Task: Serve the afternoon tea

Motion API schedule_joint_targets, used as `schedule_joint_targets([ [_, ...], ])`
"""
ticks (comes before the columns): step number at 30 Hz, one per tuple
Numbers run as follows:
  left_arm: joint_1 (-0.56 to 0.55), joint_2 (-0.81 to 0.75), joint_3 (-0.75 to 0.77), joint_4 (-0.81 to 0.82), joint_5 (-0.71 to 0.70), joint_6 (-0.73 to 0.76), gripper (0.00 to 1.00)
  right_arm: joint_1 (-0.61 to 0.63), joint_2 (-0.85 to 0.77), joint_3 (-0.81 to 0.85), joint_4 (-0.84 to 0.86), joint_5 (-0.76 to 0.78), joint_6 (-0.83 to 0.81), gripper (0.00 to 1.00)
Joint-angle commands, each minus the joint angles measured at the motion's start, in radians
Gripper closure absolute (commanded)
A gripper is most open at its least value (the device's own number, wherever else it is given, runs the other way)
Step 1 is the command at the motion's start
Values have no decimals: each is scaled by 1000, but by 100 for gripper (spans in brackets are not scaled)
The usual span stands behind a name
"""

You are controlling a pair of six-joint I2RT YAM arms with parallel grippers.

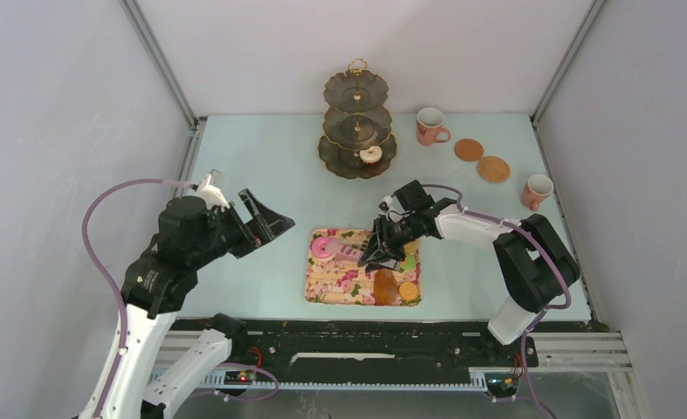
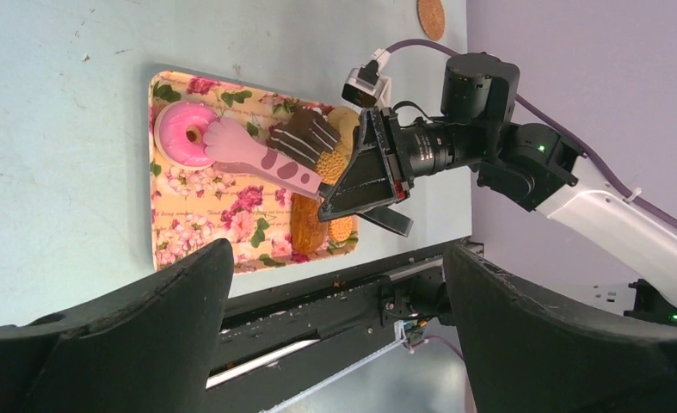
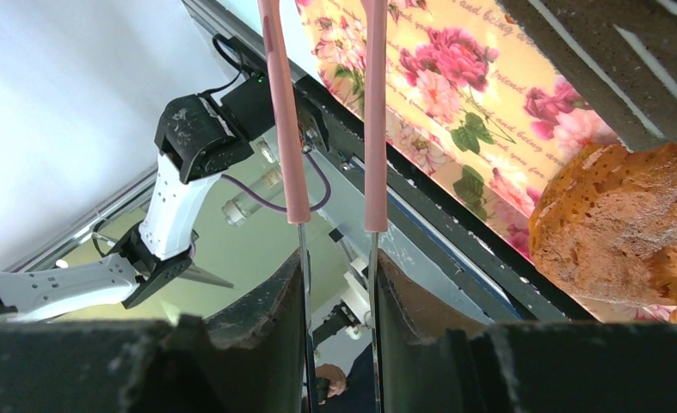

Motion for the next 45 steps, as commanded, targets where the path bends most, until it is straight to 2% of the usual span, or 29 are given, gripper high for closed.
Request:
schedule_joint_targets([
  [1, 5, 11, 16, 23, -5, 14, 2, -11, -16, 57, -5, -21, -9, 76],
  [15, 5, 9, 2, 43, -5, -5, 2, -43, -134, 72, -83, -51, -25, 78],
  [20, 4, 14, -1, 51, -4, -9, 2, -111, -193, 72, -105, -77, -23, 79],
  [24, 5, 27, -5, 56, -2, -4, 2, -196, -203, 75, -46, -100, 19, 80],
  [32, 5, 139, 72, -1, -26, 109, 2, -311, -4, 277, -64, -107, 8, 81],
  [45, 6, 332, 233, -59, -57, 288, 2, -337, 390, 751, -207, -104, -14, 81],
])
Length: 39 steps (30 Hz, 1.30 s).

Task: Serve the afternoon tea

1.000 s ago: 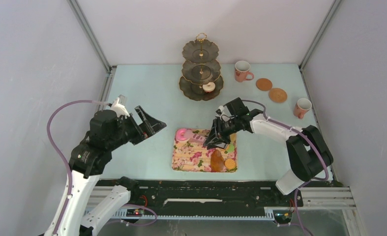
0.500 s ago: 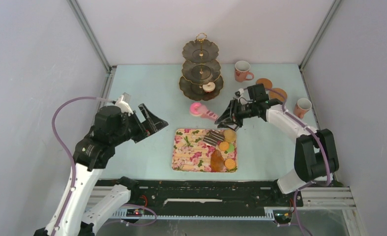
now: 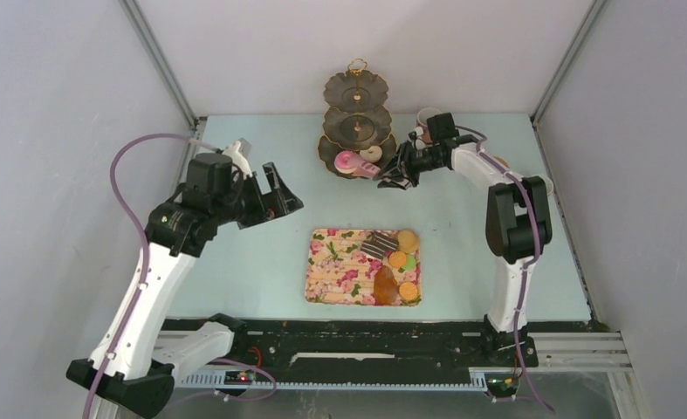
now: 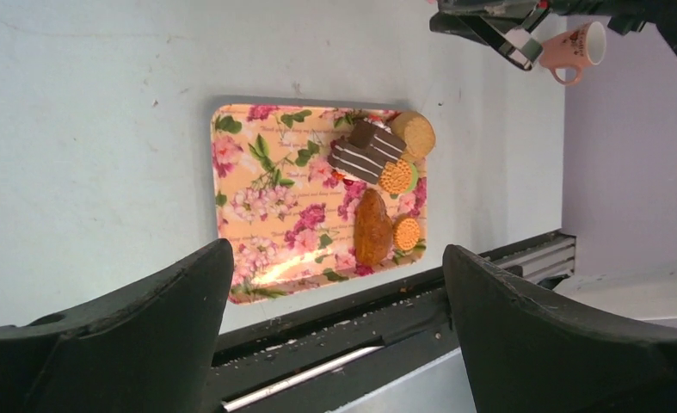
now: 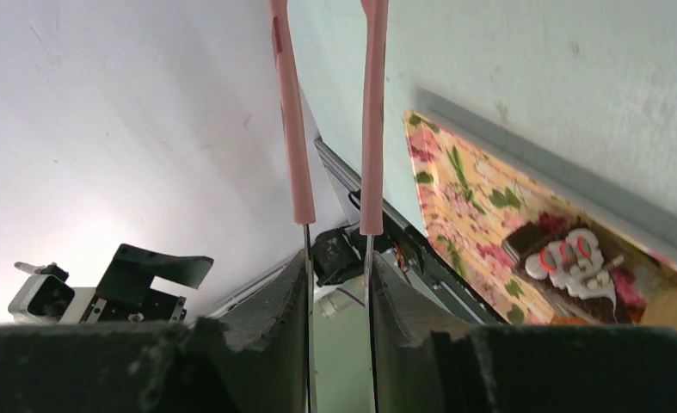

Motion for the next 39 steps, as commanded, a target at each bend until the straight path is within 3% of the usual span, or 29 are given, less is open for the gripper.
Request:
schedule_joint_targets([
  [1, 6, 55, 69, -19, -19, 105, 2, -9, 79, 173, -50, -26, -4, 81],
  [17, 19, 163, 145, -42, -15, 198, 2, -23, 218, 259, -36, -8, 34, 76],
  [28, 19, 160, 144, -44, -26, 204, 2, -29, 226, 264, -71, -7, 6, 63],
  [39, 19, 154, 139, -42, -19, 196, 2, -29, 182, 266, -134, -1, -43, 62],
])
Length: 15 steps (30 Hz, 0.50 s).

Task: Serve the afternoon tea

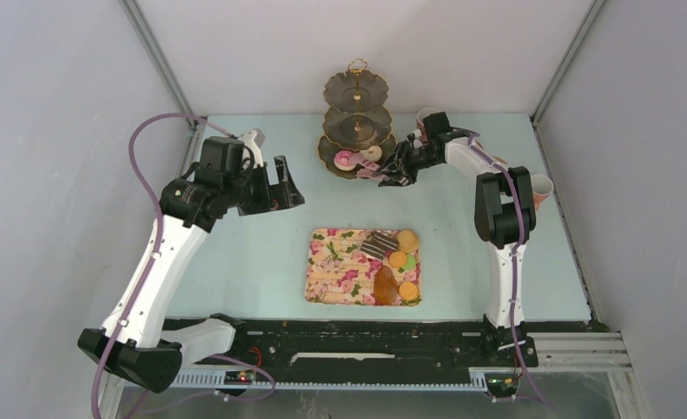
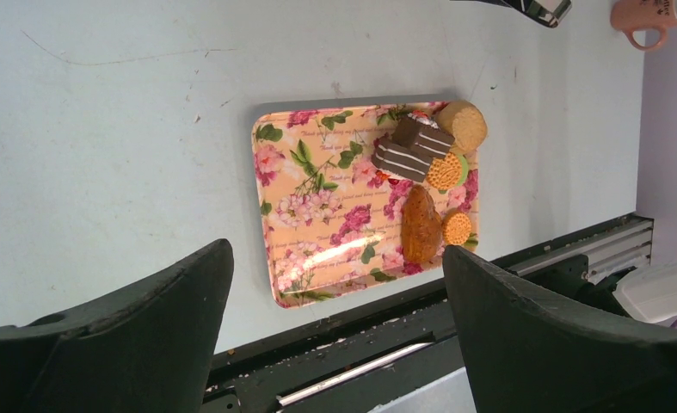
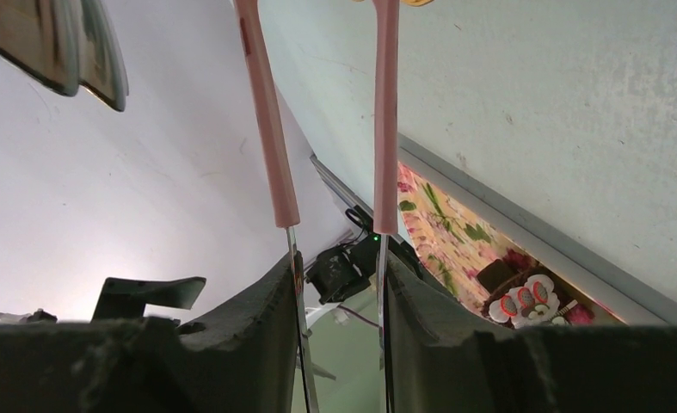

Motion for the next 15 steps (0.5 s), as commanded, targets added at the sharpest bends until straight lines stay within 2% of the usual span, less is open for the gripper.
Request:
schedule_joint_targets([
  [1, 6, -13, 30, 7, -4, 22, 2, -6, -52, 45, -65, -9, -57, 62],
  [6, 7, -16, 44, 8, -11, 24, 2, -5, -148, -14, -135, -5, -128, 62],
  [15, 6, -86, 11, 37, 25, -32, 2, -5, -400, -234, -217, 48, -271, 65],
])
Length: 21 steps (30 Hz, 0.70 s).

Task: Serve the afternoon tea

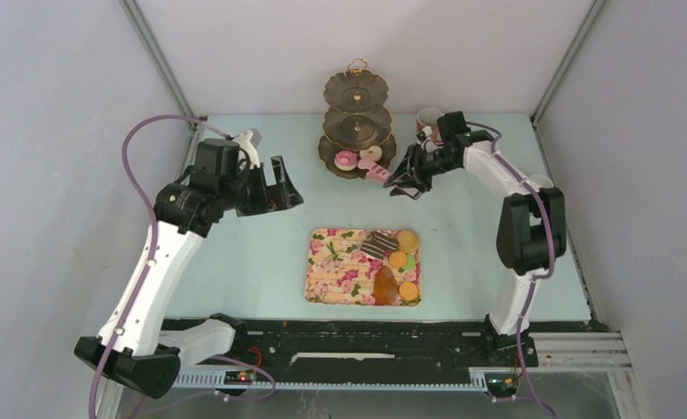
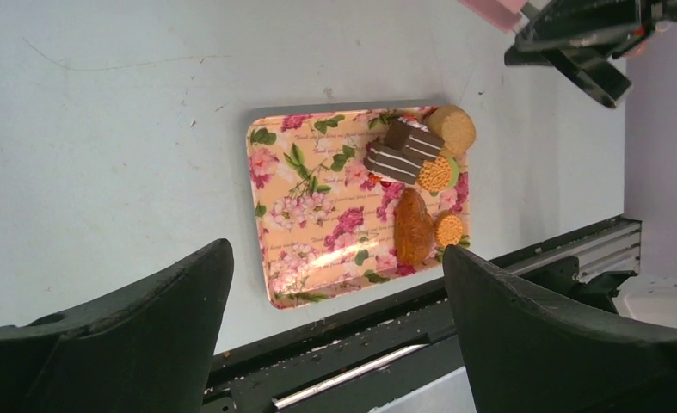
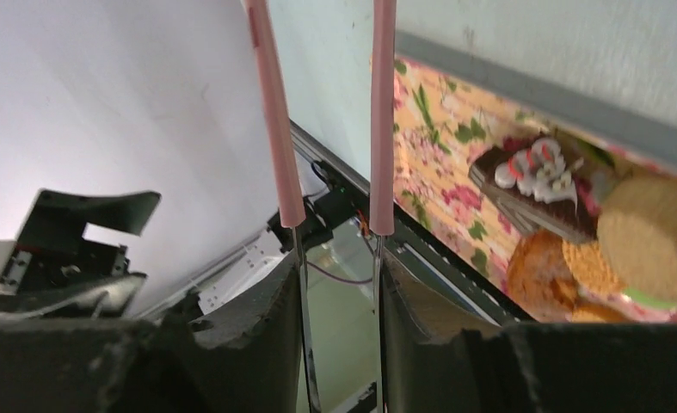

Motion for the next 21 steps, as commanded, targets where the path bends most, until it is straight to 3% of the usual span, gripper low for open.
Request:
schedule_joint_targets([
  [1, 7, -77, 3, 39, 34, -40, 2, -4, -154, -87, -79, 13, -115, 65],
  [12, 6, -237, -125, 86, 106, -194, 2, -66, -585, -430, -341, 145, -416, 65],
  [21, 5, -358, -221, 122, 136, -314, 2, -189, -792, -692, -318, 110, -404, 65],
])
